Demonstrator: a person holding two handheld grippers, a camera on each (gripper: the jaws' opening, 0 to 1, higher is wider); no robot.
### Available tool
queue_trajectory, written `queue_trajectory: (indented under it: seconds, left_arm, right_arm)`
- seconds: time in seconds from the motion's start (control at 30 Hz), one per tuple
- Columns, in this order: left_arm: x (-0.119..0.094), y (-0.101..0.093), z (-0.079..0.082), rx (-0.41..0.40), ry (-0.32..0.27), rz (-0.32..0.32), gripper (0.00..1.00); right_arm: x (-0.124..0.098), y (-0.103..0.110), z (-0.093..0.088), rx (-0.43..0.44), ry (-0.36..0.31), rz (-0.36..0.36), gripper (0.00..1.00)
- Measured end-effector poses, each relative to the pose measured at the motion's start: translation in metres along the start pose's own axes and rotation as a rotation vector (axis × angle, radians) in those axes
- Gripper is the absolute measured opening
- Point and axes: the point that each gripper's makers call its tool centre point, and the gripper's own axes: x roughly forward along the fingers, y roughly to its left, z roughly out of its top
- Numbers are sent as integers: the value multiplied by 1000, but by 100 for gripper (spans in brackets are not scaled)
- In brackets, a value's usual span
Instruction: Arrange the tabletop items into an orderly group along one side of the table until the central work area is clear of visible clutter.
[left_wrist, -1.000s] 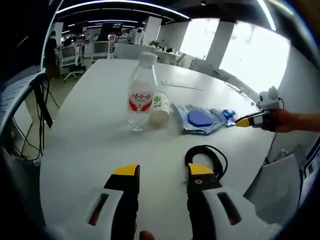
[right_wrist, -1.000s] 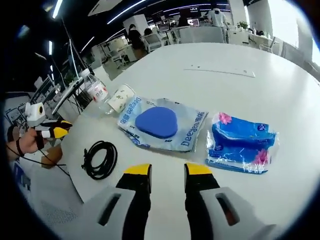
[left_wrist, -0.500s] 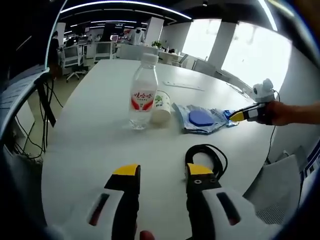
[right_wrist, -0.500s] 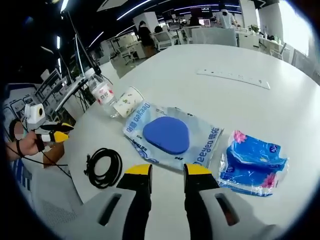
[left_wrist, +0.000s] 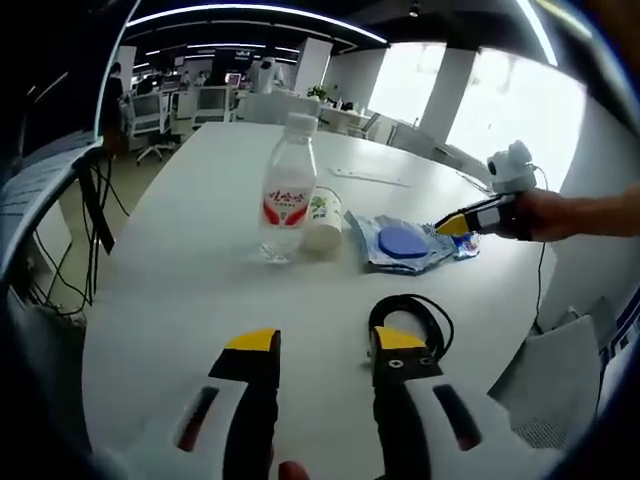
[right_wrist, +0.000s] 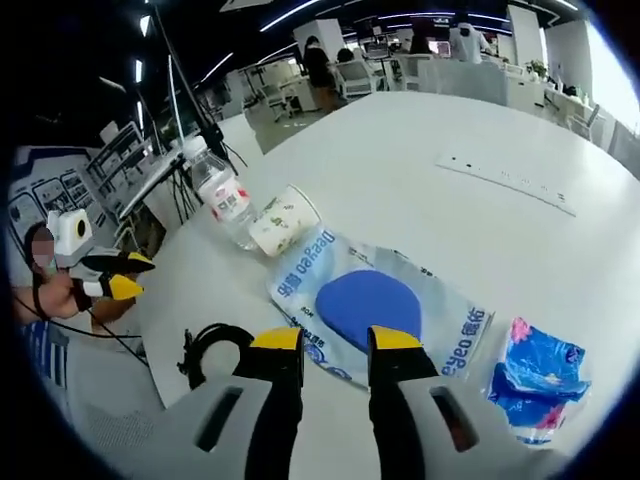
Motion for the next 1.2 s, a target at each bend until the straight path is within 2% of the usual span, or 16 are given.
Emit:
queue_trajectory:
  seconds: [0.23,0.4,0.57,0.8,0.97,1.07,1.2]
  left_arm:
    - [-1,0,7,-12,-18,2,35]
    - [1,-3,6,-19,-19,-6,35]
    - [3,-9,2,-21,-11,-17,35]
    - [3,-12,4,-14,-12,-22,35]
    - [1,-9,3,-20,-11,-16,35]
    - [-1,-6,1,-24,-8,-9,35]
    - [-2,-4,-2,-31,-3,-1,34]
  right_arm:
    - [22,9,24,-33,2,32,23]
    - [43,20,45,-75,16,65,23]
    - [63,20,65,-84,19,85,23]
    - [94,19,79,-121,47,119,24]
    - [102,30,85,-188,76,149,25]
    - [109,31,95,-203,80,161,26]
    - [115,35,100,-228,91,197,30]
